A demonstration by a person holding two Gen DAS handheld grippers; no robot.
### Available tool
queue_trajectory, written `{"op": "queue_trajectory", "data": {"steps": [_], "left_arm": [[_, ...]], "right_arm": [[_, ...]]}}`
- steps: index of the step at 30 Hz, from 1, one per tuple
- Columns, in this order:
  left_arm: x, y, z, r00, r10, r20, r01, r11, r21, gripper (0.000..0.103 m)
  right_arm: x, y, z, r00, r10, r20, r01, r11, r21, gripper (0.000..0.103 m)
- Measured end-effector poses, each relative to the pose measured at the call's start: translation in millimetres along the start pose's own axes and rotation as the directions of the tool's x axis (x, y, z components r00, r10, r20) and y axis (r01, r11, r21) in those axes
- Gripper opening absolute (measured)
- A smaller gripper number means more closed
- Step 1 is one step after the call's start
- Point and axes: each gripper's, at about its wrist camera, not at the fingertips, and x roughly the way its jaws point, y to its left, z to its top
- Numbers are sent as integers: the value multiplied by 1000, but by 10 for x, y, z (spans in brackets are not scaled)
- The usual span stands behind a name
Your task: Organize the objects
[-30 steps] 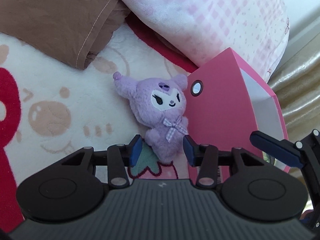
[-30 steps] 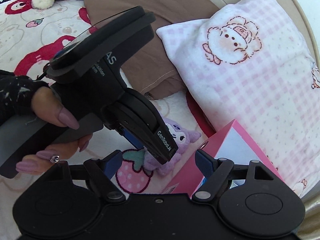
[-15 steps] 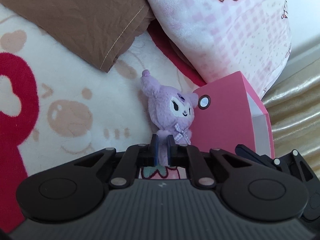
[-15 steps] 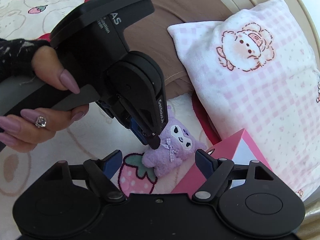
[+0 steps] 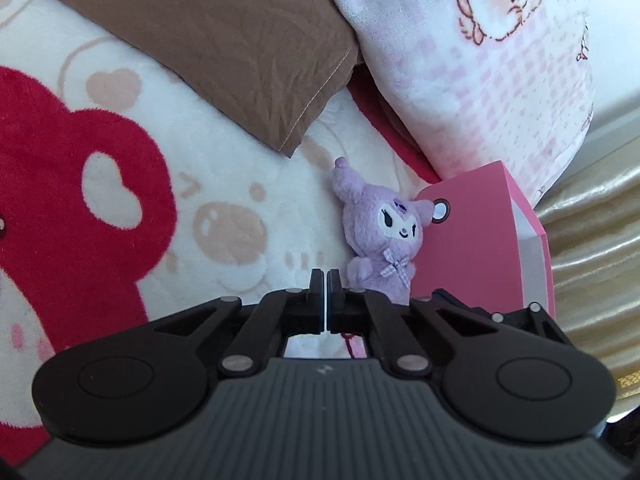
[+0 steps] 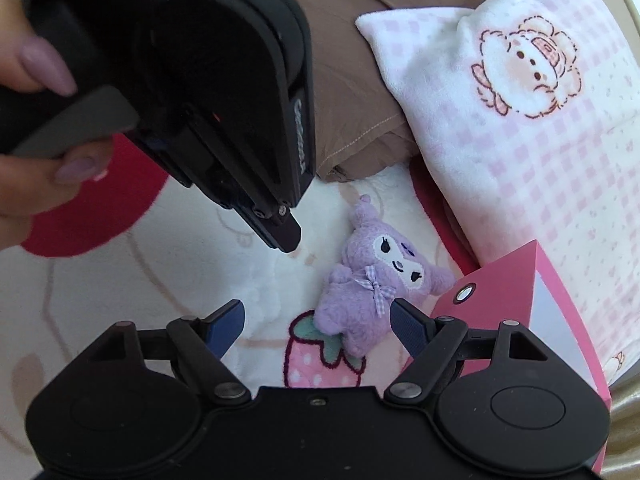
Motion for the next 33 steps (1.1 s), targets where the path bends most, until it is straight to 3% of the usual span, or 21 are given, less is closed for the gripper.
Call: {"op": "queue_trajectory", "data": {"steps": [4, 9, 15, 18, 20, 23, 27, 33], "left_arm": [[84, -7, -9, 997, -74, -11, 74, 997, 0, 1], [244, -8, -65, 996, -82, -47, 82, 997, 5, 3], [342, 10, -76, 996, -60, -70, 59, 998, -6, 3], [310, 28, -59, 995, -73, -63, 72, 997, -19, 3], [276, 39, -46, 995, -76, -58, 75, 997, -24, 4], [202, 28, -23, 998, -54, -41, 53, 998, -26, 5], [80, 3, -26, 996, -82, -33, 80, 996, -44, 5], [-163, 32, -161, 998, -53, -41, 50, 997, -62, 10]], "right_arm": [[206, 66, -20, 992, -129, 3, 129, 991, -47, 83], [388, -92, 2, 995, -85, -55, 88, 994, 63, 80], [444, -223, -48, 999, -24, -28, 28, 988, 150, 76], [439, -275, -66, 1000, 6, -17, -3, 986, 167, 68], [439, -301, -74, 1000, -8, -21, 12, 986, 168, 57], [366, -327, -89, 1000, -15, -13, 17, 981, 195, 49], [183, -310, -125, 999, 28, 36, -35, 977, 210, 42], [-48, -272, -181, 978, 203, 48, -208, 942, 264, 42]]}}
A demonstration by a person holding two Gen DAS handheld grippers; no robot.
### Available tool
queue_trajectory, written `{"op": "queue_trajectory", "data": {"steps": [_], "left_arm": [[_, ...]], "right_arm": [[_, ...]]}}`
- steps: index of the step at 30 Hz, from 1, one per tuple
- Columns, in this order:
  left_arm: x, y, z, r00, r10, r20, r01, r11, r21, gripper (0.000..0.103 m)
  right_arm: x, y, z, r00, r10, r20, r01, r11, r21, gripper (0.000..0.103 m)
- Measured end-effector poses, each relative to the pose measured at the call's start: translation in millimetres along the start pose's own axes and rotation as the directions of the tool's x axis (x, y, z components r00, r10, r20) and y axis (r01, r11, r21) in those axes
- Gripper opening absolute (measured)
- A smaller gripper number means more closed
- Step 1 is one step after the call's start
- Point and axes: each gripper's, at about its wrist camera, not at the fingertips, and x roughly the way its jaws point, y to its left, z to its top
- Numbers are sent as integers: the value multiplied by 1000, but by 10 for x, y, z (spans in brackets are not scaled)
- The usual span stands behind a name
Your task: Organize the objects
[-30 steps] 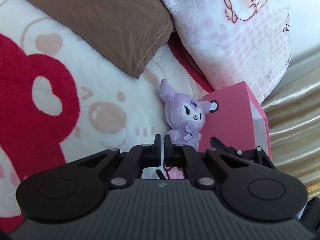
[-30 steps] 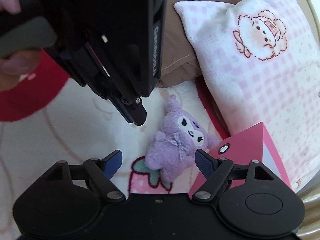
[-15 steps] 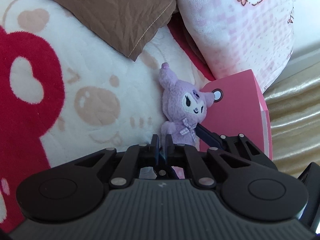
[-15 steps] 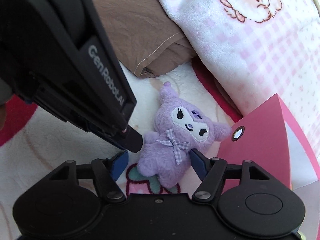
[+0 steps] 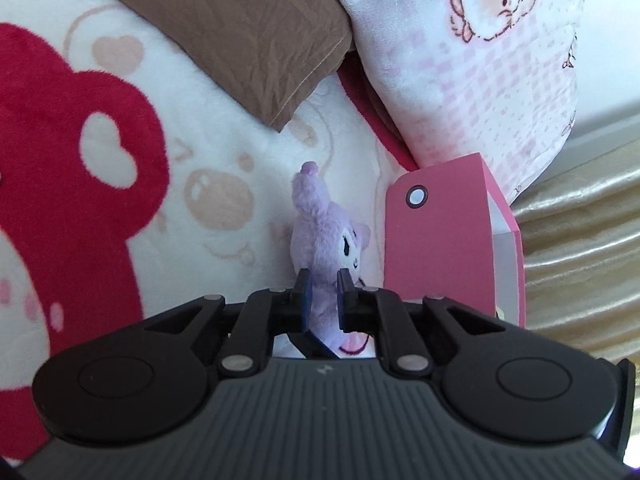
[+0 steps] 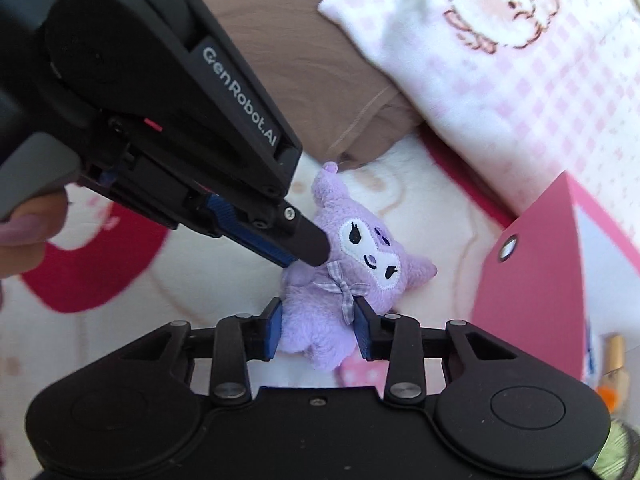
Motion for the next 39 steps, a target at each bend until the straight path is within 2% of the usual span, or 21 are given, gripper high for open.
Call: {"op": "queue_trajectory", "data": {"steps": [1, 3, 4, 6, 8, 10, 11, 13, 14, 17, 20, 21, 22, 26, 29, 31, 32, 33, 34, 36, 39], "left_arm": [[-38, 5, -26, 1000, 14, -1, -14, 1000, 4, 10], [-97, 13, -64, 999, 35, 0, -35, 999, 14, 10], [-105, 4, -79, 999, 45, -5, -45, 999, 27, 10], [-105, 4, -99, 998, 61, -11, -61, 997, 40, 10], [-79, 7, -104, 997, 77, -15, -76, 996, 47, 10], [-22, 15, -109, 997, 75, -21, -74, 996, 45, 11], [1, 27, -110, 997, 67, -29, -66, 997, 40, 12], [50, 56, -124, 998, 48, -42, -46, 998, 34, 21], [63, 68, -125, 998, 42, -45, -41, 999, 31, 24], [51, 62, -135, 997, 64, -40, -63, 998, 31, 28], [68, 37, -155, 997, 67, -32, -66, 997, 45, 40], [75, 25, -170, 997, 75, -25, -74, 996, 51, 41], [78, 8, -181, 996, 85, -16, -84, 995, 59, 41], [108, -64, -225, 995, 100, 23, -102, 990, 97, 44], [147, -114, -271, 990, 128, 60, -134, 984, 119, 45], [162, -172, -303, 985, 157, 77, -167, 975, 148, 45], [149, -192, -324, 983, 166, 82, -177, 973, 150, 45], [123, -210, -348, 982, 169, 90, -181, 973, 146, 42], [97, -232, -368, 980, 176, 97, -189, 971, 146, 40], [42, -296, -413, 975, 194, 107, -210, 963, 167, 39], [-102, -439, -497, 975, 194, 112, -214, 954, 210, 37]], "right_arm": [[-20, 14, -18, 999, 44, -11, -44, 999, 4, 46], [-65, 28, -67, 997, 76, 0, -76, 997, 12, 53], [-92, 24, -96, 996, 85, 15, -85, 996, 16, 64], [-128, -18, -154, 995, 94, 39, -95, 994, 47, 80], [-141, -91, -208, 995, 86, 49, -91, 990, 111, 82], [-96, -147, -243, 992, 123, 36, -128, 978, 166, 82], [-68, -123, -259, 990, 141, 25, -143, 973, 180, 82], [5, -107, -268, 989, 151, 7, -149, 967, 208, 82], [-17, 59, -321, 988, 151, 9, -150, 964, 219, 82], [-13, 226, -388, 986, 159, 58, -168, 966, 198, 82], [-22, 318, -448, 989, 126, 75, -137, 977, 165, 67], [-33, 319, -464, 990, 116, 85, -129, 977, 171, 59], [-51, 313, -478, 990, 106, 96, -121, 977, 175, 52], [-93, 267, -560, 988, 109, 108, -130, 968, 214, 50], [-141, 268, -585, 993, 68, 101, -89, 970, 224, 62], [-203, 289, -631, 990, 65, 128, -89, 978, 190, 63], [-165, 273, -609, 987, 78, 143, -95, 988, 122, 62], [-181, 320, -609, 984, 85, 156, -95, 994, 56, 50], [-196, 332, -603, 983, 96, 153, -103, 994, 35, 46], [-269, 289, -599, 981, 137, 138, -149, 985, 88, 45], [-488, 251, -677, 972, 163, 171, -184, 976, 118, 43]]}}
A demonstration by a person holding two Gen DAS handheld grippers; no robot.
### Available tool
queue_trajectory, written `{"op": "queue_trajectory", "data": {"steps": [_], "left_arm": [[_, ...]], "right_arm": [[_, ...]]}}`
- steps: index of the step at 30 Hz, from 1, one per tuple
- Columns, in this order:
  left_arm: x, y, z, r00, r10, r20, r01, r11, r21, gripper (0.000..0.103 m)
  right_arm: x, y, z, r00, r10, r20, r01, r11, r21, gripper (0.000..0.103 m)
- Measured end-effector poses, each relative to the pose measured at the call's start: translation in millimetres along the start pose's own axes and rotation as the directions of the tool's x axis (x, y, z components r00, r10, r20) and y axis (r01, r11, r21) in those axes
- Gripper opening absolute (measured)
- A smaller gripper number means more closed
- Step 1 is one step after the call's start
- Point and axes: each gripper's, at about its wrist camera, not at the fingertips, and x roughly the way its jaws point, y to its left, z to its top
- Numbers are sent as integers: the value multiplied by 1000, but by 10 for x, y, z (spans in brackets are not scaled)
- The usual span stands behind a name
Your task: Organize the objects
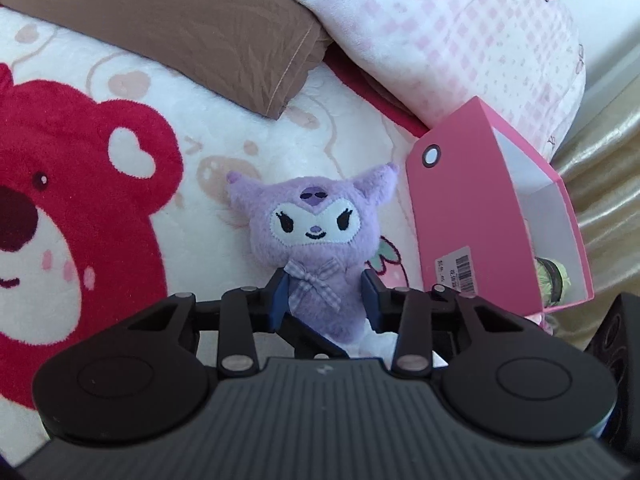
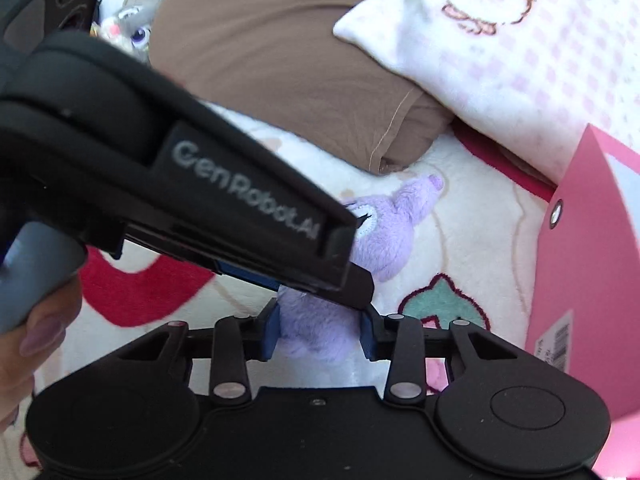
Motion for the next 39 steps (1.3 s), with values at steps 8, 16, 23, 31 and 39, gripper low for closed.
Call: {"op": "queue_trajectory", "data": {"steps": [8, 16, 23, 31, 39], "left_arm": [[-639, -482, -98, 997, -72, 24, 71, 997, 41, 36], [-906, -1291, -15, 993, -113, 37, 106, 984, 144, 36], [-564, -2014, 210, 993, -87, -81, 103, 971, 217, 36], [148, -2323, 415, 971, -30, -236, 78, 977, 198, 36], [748, -2277, 523, 936, 79, -342, -24, 987, 160, 36]], "right_arm": [[-970, -30, -41, 995, 60, 78, -65, 995, 71, 43], [-1835, -267, -80, 987, -10, 162, -4, 997, 81, 43], [-2042, -789, -92, 988, -63, 139, 37, 982, 186, 43], [-1037, -1758, 153, 999, -36, 27, 28, 967, 251, 43], [-476, -2238, 140, 988, 121, -92, -74, 913, 402, 43]]}}
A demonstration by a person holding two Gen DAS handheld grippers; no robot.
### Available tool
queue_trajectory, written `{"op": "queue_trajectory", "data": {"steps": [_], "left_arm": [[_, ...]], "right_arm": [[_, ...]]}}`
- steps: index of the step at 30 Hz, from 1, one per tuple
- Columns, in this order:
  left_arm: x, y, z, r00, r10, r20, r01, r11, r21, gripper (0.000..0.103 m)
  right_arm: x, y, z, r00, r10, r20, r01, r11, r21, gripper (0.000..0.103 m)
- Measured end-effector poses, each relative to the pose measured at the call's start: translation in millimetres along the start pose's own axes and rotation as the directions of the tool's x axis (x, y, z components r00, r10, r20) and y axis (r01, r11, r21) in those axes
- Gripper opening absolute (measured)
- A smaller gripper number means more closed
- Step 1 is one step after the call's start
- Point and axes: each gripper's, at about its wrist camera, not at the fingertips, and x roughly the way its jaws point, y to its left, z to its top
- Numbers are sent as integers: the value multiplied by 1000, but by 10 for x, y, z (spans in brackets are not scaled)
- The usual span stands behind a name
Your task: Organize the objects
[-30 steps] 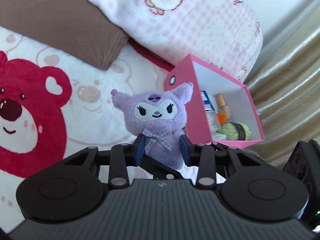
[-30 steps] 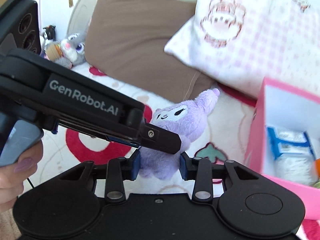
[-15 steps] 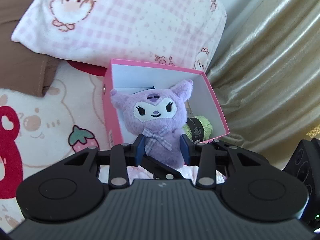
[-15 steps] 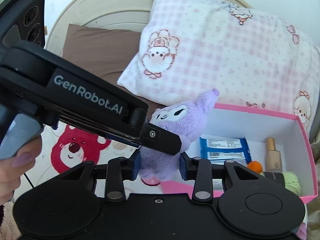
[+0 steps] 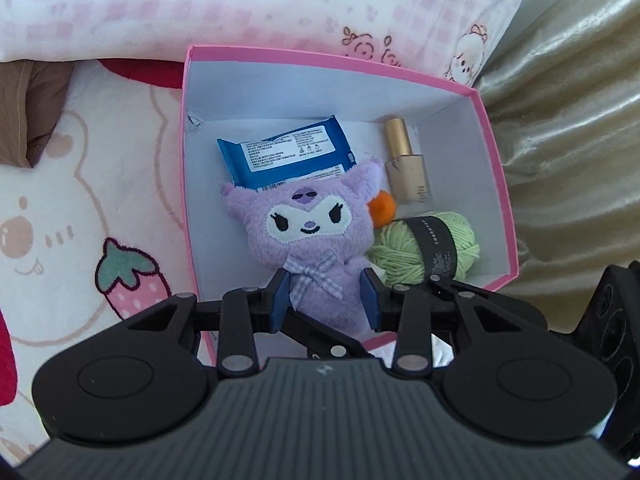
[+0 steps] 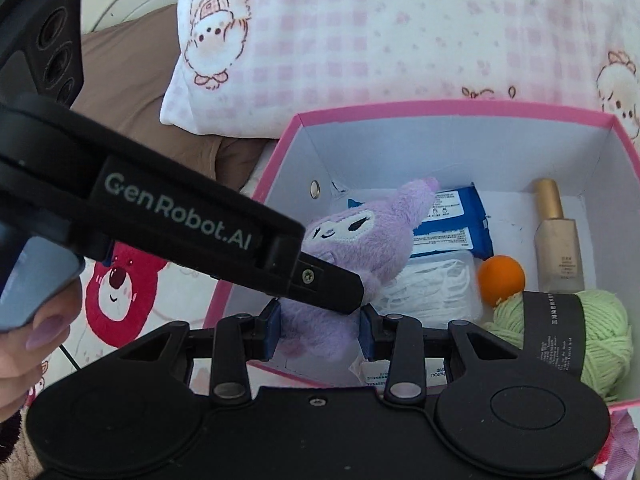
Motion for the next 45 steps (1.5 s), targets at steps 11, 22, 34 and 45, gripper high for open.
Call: {"op": "queue_trajectory", "data": {"steps": [11, 22, 34, 45], "left_arm": [[86, 176, 75, 996, 85, 31, -83, 996, -44, 36], [-44, 276, 31, 994, 46, 103, -41, 998, -51, 33], [-543, 467, -224, 980, 54, 193, -38, 996, -85, 41], [-1189, 457, -740, 947, 201, 249, -198, 979, -37, 58]], "right_arm": [[332, -168, -20, 991, 90, -97, -82, 993, 83, 46], [363, -193, -87, 996, 67, -58, -58, 987, 149, 27], [319, 128, -57, 996, -92, 6, 91, 995, 45, 39], [-636, 605, -351, 970, -193, 149, 209, 973, -102, 52]]}}
